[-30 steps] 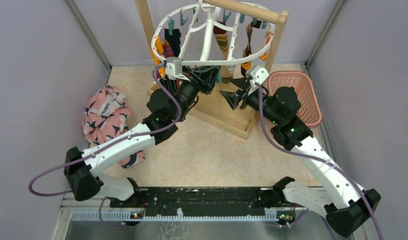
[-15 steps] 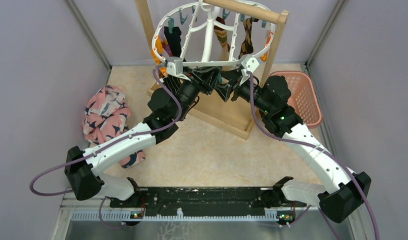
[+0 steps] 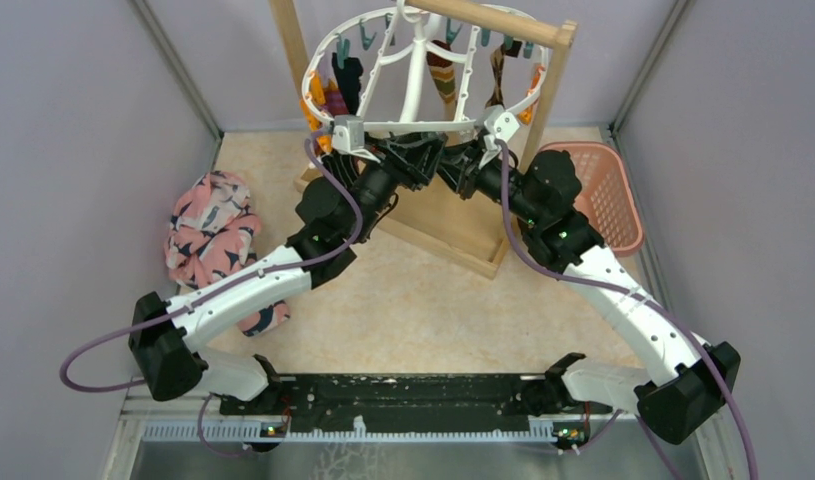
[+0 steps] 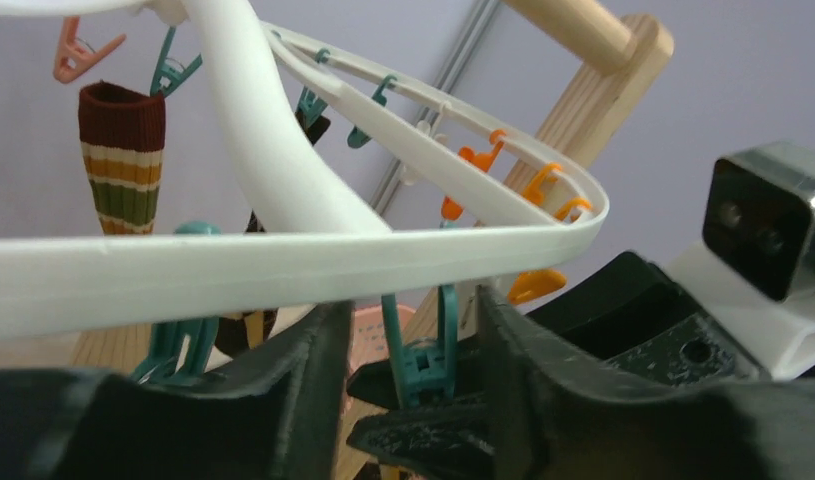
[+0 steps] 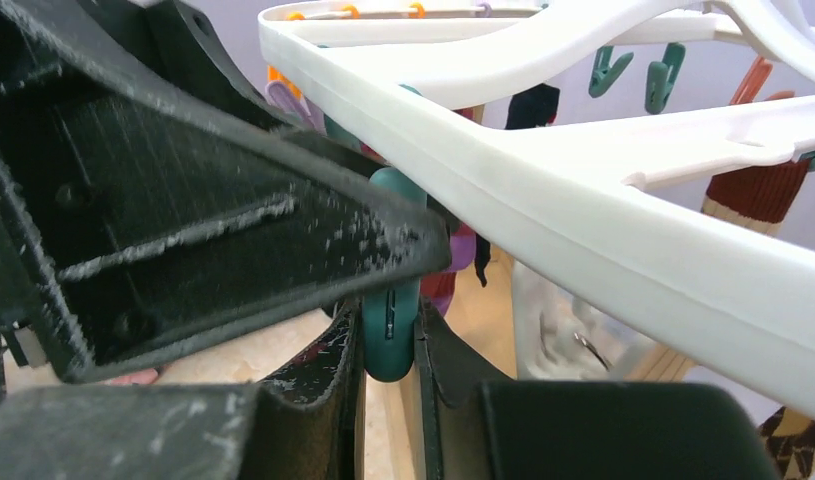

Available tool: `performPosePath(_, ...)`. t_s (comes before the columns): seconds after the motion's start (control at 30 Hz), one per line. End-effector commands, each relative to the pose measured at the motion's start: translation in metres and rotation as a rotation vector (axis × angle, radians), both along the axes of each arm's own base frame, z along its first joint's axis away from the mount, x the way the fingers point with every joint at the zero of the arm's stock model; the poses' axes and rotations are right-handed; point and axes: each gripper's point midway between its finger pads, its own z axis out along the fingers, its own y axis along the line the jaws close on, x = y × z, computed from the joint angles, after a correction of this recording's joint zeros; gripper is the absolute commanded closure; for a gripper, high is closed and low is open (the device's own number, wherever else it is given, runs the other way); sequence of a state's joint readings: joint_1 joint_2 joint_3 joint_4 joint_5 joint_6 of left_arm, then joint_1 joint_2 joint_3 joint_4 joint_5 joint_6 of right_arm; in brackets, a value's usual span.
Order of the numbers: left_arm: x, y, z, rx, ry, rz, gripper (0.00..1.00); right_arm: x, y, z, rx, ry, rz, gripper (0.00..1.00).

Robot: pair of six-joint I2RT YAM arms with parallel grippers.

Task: Clip the socks to the hanger
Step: Open the clamp at the hanger.

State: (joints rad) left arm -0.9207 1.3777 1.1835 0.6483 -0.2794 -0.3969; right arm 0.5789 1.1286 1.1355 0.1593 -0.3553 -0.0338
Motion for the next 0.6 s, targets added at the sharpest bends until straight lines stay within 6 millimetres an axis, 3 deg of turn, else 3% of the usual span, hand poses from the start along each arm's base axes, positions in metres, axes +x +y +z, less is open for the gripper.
performPosePath(0.0,-0.003,0.005,-0.008,0.021,0.026,0.018,0.37,-0.009,0.001,0.030,0.044,-0.089,0.027,1.00)
performPosePath(0.1,0.000,0.012,-0.007,0.026,0.031,0.050,0.29,-0.011,0.002,0.030,0.042,-0.089,0.035,1.00)
performPosePath(0.3,0.002,0.026,0.003,0.027,0.006,0.102,0.37,-0.012,0.002,0.026,0.031,-0.078,0.042,1.00)
performPosePath(0.57,-0.006,0.037,0.021,-0.058,0.022,0.007,0.37,-0.011,0.000,0.018,0.011,-0.067,0.031,1.00)
